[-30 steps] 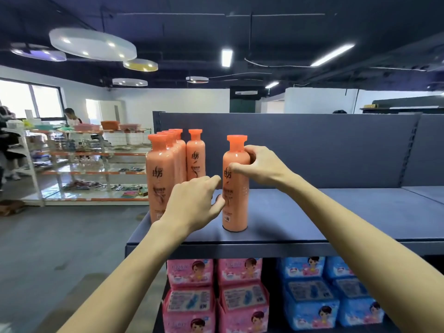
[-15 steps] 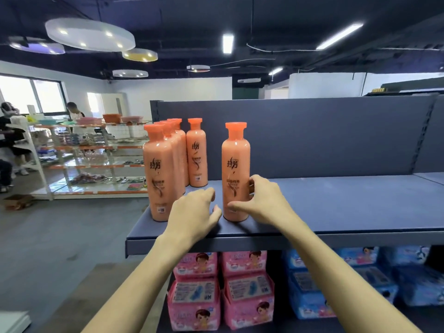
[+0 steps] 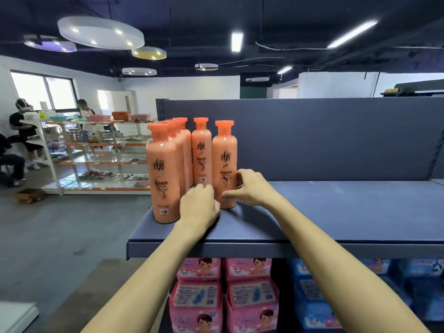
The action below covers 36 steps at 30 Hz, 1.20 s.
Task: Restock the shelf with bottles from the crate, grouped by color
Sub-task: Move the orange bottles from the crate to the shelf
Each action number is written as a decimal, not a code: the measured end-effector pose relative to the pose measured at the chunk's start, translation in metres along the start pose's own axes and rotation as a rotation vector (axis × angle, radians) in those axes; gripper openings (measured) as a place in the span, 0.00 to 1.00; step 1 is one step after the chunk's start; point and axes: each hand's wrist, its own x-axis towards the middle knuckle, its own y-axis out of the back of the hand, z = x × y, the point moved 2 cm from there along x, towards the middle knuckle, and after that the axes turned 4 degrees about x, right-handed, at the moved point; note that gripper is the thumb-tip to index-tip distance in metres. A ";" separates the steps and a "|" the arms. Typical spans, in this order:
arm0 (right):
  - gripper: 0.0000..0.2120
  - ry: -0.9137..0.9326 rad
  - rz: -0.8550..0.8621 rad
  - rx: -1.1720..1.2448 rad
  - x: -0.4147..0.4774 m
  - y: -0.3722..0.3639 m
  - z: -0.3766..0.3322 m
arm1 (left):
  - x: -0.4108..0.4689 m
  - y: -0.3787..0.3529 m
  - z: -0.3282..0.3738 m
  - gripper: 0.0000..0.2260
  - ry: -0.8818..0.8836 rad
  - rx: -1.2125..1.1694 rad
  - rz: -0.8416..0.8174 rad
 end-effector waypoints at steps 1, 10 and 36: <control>0.21 0.002 -0.003 -0.004 0.007 -0.003 0.000 | 0.002 -0.002 -0.001 0.10 0.016 0.000 -0.005; 0.20 0.009 -0.036 0.011 0.050 -0.026 -0.003 | 0.009 -0.012 -0.002 0.12 0.095 -0.057 0.029; 0.25 0.008 0.051 0.064 0.082 -0.048 -0.004 | 0.012 -0.025 -0.006 0.12 0.109 -0.164 0.078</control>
